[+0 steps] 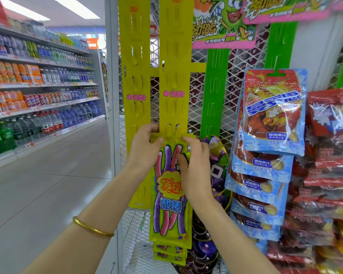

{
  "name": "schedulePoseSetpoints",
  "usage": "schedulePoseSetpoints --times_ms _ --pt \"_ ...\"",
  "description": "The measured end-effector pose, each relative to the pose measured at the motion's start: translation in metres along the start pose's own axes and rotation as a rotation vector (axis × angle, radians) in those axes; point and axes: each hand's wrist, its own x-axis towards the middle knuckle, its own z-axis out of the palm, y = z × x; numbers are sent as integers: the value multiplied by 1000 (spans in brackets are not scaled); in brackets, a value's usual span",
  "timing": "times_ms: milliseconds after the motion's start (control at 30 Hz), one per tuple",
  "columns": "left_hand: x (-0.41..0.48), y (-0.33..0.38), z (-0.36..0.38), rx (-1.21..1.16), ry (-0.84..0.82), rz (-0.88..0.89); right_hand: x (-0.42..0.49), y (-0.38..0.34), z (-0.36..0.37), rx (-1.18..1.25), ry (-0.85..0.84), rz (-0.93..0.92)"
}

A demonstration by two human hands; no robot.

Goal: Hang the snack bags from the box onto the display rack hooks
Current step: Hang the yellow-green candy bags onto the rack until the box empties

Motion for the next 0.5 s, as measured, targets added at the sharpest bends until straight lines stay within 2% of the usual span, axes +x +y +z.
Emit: schedulePoseSetpoints --times_ms 200,367,500 --pt "-13 -1 -7 52 50 69 -9 -5 -7 -37 24 -3" --pt "-41 -8 -15 93 94 108 -29 -4 -15 -152 209 -118" --pt "-82 -39 -18 126 138 137 -74 8 -16 -38 126 -120"
